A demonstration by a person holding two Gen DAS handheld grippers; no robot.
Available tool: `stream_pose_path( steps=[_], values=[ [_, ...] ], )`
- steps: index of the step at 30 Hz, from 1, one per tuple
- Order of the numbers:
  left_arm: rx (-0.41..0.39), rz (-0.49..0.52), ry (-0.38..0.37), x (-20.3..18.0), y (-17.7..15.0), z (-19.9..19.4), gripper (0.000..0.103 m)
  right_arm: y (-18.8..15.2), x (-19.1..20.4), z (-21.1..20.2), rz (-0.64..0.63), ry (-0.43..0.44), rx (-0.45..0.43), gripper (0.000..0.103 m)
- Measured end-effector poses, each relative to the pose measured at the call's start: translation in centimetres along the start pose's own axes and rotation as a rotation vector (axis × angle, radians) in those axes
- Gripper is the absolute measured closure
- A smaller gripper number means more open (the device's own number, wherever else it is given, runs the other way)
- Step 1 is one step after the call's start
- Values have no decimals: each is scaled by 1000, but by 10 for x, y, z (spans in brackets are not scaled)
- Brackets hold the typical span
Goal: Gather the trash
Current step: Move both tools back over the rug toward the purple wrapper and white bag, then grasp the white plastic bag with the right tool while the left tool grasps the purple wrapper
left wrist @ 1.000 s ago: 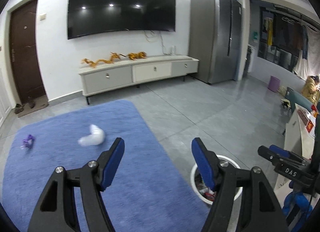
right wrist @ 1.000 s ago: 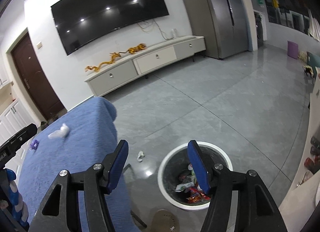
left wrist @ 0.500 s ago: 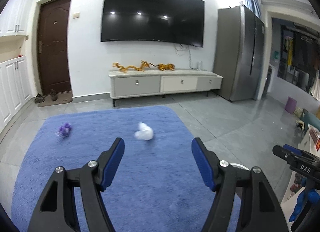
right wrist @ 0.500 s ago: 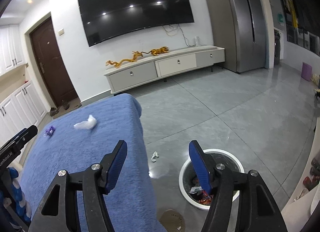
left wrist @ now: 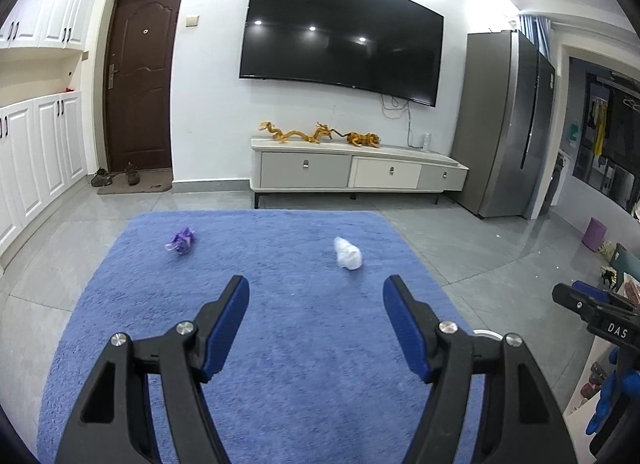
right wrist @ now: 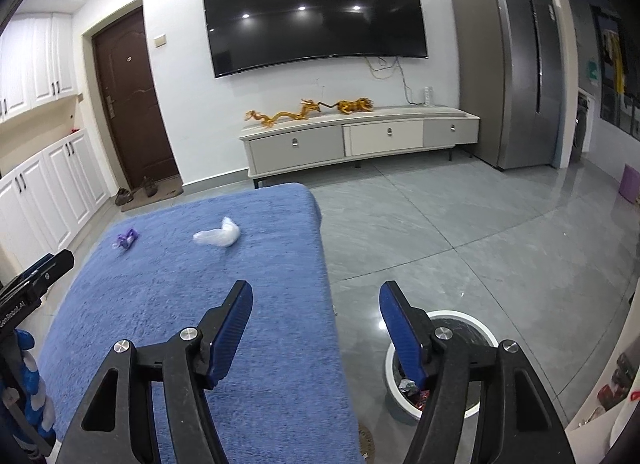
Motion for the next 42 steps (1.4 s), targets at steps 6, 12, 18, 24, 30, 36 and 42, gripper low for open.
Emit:
stream_pose_path(
  steps=[6, 12, 18, 24, 30, 36, 42],
  values=[
    [24, -4, 12, 17, -5, 7, 35, 2, 14, 11, -16, 16, 16, 39],
    [83, -24, 36, 45, -17, 34, 35, 3, 24, 35, -25, 43, 50, 38],
    [154, -43, 95, 85, -29, 73, 35, 4, 42, 79, -42, 99, 107, 38],
    [192, -87, 176, 140, -26, 115, 35, 9, 74, 134, -98, 174, 162, 38],
    [193, -130, 227, 186, -6, 156, 35, 24, 106, 187, -137, 251, 185, 38],
    [206, -77, 249, 200, 18, 210, 35, 34, 130, 232, -183, 282, 201, 31],
    [256, -18, 296, 204, 25, 258, 35, 42, 131, 264, -171, 276, 211, 31]
  ],
)
Point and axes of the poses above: each gripper's, at about its wrist camera, not at the fingertips, and z roughly the way its jaws point, x to its left, y to its top, the point moved 5 cm from there along z, roughly the way its jaws point, and after that the axes turned 3 degrees about -z, right-handed, at the moved point
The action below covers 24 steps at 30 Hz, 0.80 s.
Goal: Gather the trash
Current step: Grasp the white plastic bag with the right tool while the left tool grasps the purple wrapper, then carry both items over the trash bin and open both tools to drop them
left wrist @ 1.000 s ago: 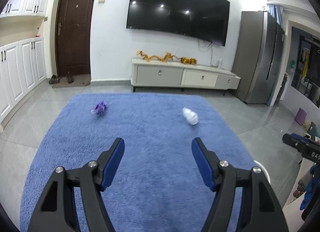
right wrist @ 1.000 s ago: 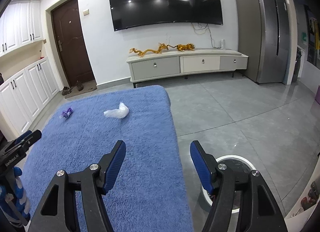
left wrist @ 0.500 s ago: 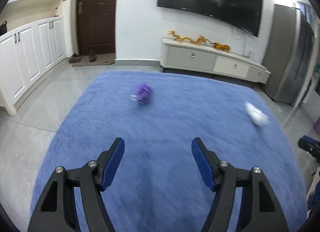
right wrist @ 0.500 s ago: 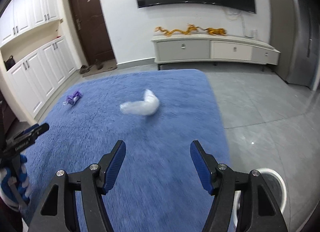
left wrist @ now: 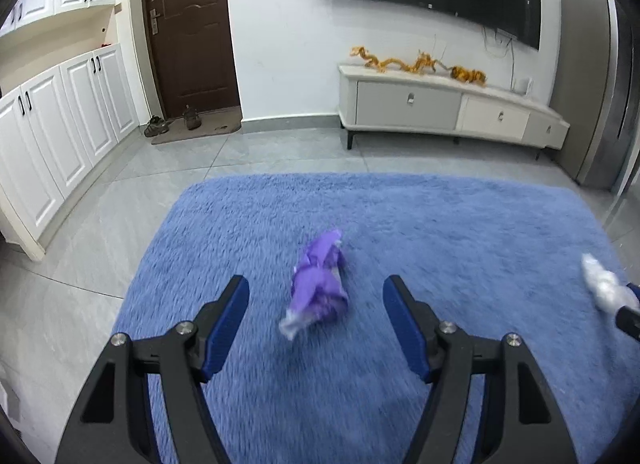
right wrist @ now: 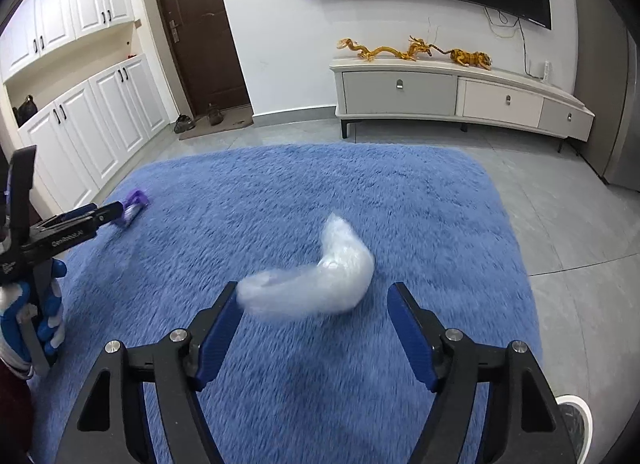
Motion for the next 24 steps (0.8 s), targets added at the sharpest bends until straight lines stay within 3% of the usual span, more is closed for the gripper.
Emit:
stream_pose_path(
  steps=[7, 10, 11, 14, 18, 24],
  values=[
    [61, -64, -13, 16, 4, 32, 39, 5, -12, 19, 20, 10, 9, 34],
    [83, -75, -35, 19, 2, 36, 58, 0, -17, 26, 44, 22, 27, 50],
    [90, -78, -43, 19, 1, 38, 67, 0, -19, 26, 52, 32, 26, 62],
    [98, -94, -59, 22, -1, 38, 71, -1, -22, 23, 58, 48, 22, 70],
    [81, -81, -56, 20, -4, 27, 73, -3, -22, 17, 59, 62, 17, 71],
    [47, -51, -129, 2, -20, -20, 73, -22, -13, -6, 44, 85, 21, 72]
  ],
)
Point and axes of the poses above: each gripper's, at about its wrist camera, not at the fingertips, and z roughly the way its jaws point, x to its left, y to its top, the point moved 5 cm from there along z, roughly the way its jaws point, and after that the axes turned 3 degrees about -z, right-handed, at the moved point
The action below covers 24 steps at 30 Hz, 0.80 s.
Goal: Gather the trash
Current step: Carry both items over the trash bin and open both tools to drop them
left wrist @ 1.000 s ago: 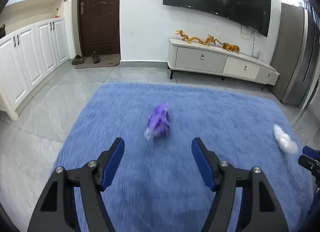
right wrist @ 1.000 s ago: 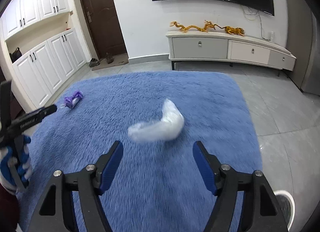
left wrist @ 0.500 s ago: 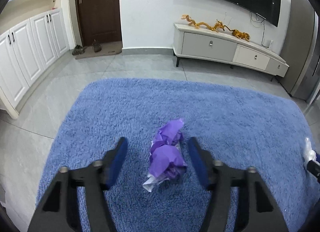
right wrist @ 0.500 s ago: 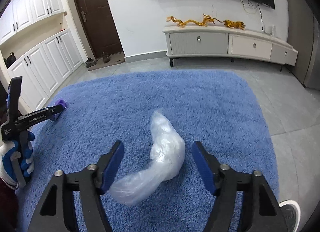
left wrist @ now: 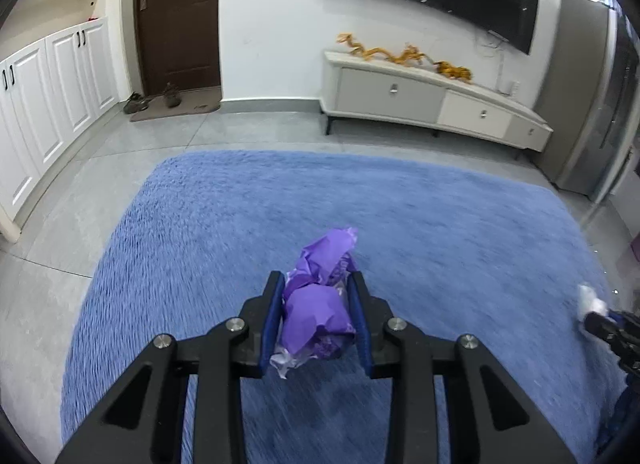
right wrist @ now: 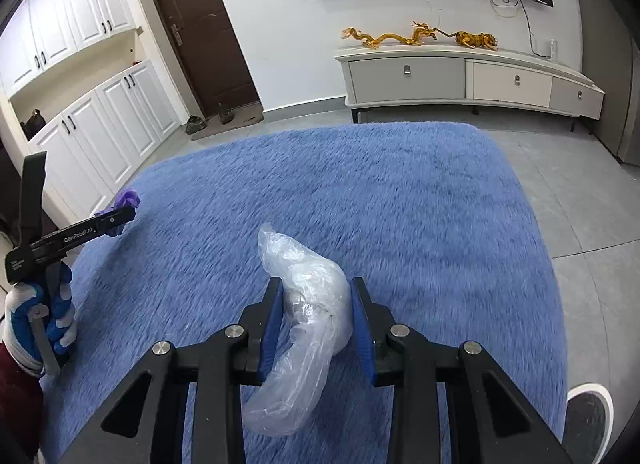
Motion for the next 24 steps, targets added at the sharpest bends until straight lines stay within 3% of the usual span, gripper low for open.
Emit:
stream_pose_path(
  steps=[9, 24],
  values=[
    [-84, 104, -27, -35, -30, -79, 73, -31, 24, -51, -25, 1, -18, 72],
    [-135, 134, -134, -74, -75, -175, 73, -75, 23, -160, 15, -68, -122, 72]
  ],
)
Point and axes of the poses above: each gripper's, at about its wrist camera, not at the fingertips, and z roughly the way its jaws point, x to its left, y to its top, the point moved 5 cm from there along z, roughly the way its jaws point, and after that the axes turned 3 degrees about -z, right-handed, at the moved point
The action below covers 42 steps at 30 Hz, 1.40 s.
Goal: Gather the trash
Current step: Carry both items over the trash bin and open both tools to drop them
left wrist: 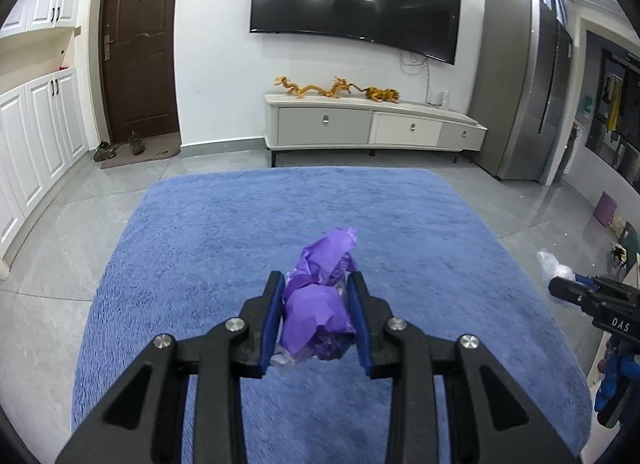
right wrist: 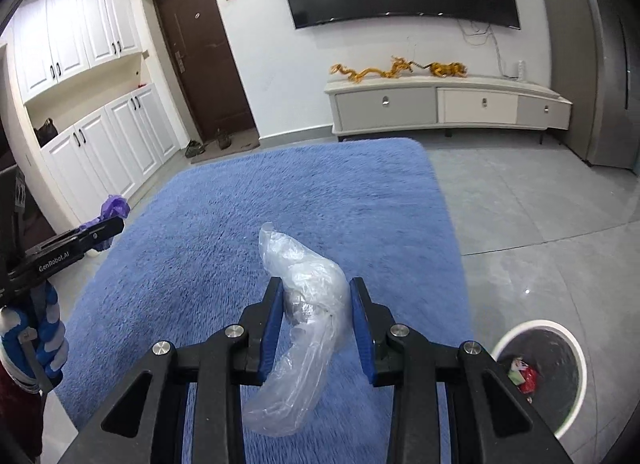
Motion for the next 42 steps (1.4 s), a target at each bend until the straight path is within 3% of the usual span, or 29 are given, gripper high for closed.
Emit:
stream_pose_path(
  steps=[8, 18, 33, 42],
  values=[
    [-31, 52, -48, -40, -1, -26, 73, -5, -31, -47, 58, -47, -74, 72],
    [-3, 150, -149, -118, 0, -18, 73, -30, -82, -72, 164, -94, -113, 72],
    [156, 389, -352, -311, -23, 57, 73, -91, -224, -95, 458, -229, -123, 72],
    [250, 458, -424, -397, -42, 115, 72, -119, -281, -78, 526, -305, -60, 72]
  ],
)
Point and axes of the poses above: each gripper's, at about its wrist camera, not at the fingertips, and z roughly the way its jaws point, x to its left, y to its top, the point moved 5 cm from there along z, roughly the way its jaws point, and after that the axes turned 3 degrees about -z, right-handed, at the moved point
